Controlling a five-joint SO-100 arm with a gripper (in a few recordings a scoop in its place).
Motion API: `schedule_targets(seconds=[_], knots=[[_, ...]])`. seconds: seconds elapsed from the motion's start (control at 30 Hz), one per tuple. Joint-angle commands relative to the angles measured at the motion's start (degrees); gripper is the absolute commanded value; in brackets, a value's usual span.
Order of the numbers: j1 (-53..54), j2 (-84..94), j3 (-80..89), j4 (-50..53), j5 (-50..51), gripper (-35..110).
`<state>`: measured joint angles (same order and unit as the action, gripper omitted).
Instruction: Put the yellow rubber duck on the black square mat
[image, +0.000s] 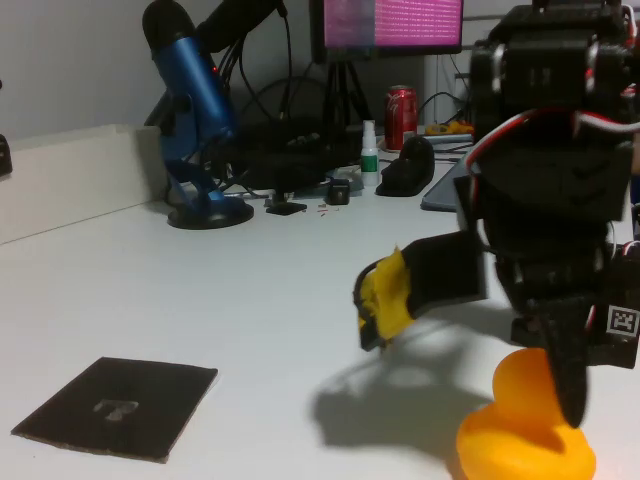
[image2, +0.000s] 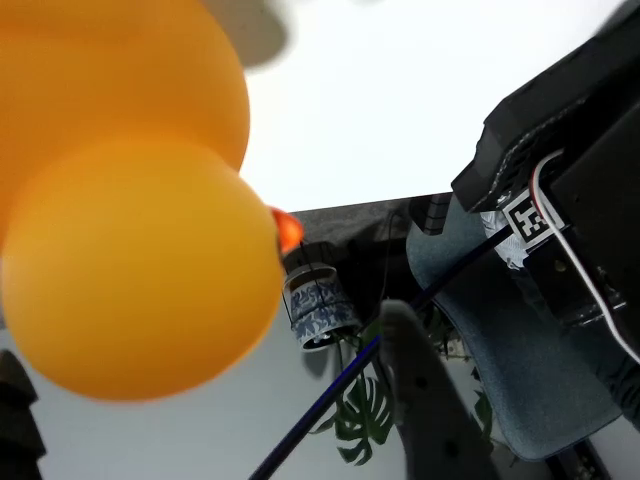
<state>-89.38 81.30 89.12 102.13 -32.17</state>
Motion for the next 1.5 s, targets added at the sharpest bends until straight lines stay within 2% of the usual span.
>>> schedule_targets(seconds=[0.0, 1.1, 1.47], knots=[[2.37, 2.20, -1.14, 2.46, -0.79, 40], [2.37, -1.23, -0.44, 1.85, -0.79, 40], [2.72, -1.23, -0.44, 1.85, -0.70, 16]])
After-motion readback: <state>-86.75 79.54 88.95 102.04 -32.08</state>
